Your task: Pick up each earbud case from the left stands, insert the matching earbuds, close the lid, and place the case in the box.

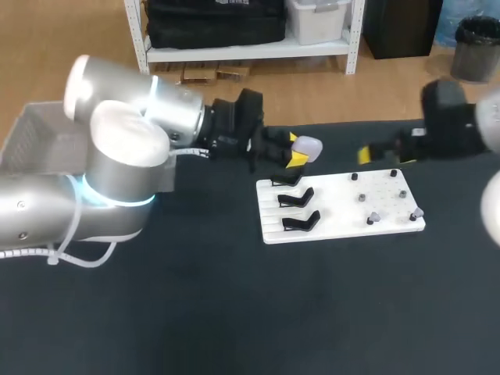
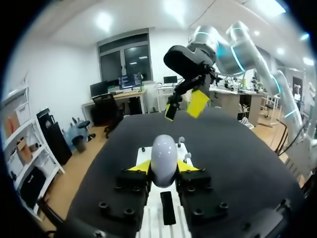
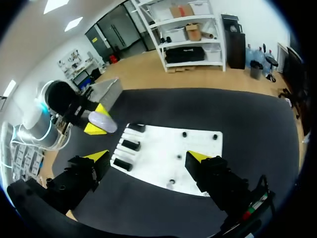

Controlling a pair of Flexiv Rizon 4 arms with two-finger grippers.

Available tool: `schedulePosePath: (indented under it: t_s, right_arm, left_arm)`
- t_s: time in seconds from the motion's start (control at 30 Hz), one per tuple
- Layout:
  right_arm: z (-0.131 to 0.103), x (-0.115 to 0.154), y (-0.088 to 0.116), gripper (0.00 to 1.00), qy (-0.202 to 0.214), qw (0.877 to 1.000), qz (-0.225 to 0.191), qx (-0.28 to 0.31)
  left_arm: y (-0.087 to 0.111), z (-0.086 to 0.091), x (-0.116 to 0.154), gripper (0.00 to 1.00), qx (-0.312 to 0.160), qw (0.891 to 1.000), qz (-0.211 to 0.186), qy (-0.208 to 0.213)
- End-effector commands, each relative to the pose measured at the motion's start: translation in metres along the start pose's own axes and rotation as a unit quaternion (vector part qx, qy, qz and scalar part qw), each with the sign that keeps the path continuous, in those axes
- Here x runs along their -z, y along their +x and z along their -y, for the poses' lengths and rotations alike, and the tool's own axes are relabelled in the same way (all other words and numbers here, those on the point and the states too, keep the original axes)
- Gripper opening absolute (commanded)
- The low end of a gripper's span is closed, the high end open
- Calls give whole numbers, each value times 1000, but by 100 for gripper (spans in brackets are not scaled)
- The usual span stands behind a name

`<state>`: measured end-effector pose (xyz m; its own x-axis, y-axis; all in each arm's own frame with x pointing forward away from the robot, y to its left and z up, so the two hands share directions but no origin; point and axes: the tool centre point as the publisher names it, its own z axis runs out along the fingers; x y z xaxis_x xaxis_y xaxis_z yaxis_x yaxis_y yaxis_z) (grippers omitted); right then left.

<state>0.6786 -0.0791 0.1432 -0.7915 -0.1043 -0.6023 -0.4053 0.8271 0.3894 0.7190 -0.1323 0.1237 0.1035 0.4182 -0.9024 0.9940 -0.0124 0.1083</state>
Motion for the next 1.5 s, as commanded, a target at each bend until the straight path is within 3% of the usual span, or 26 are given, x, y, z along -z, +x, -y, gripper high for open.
schedulePosePath:
  t_s: [0.03,0.5,1.03,1.17,1.27,1.5]
  right_arm:
    - [-22,-19,-3,100,1,1000,-9,4]
    - [-36,-40,-16,100,-9,1000,-20,8]
    - [-32,-33,-28,100,12,1000,-7,5]
    - [-26,-22,-26,100,57,998,-14,19]
    - [-10,-7,-18,100,107,993,-29,30]
    - [20,19,4,100,188,979,-66,39]
  left_arm:
    - [-7,-5,-9,0,-12,1000,-11,9]
    - [-13,3,-12,0,-34,999,-12,14]
    - [-6,13,-3,0,-24,999,2,22]
    - [-1,13,-1,0,10,999,30,19]
    - [-1,11,1,0,38,997,68,4]
    - [-9,11,9,0,51,990,130,-14]
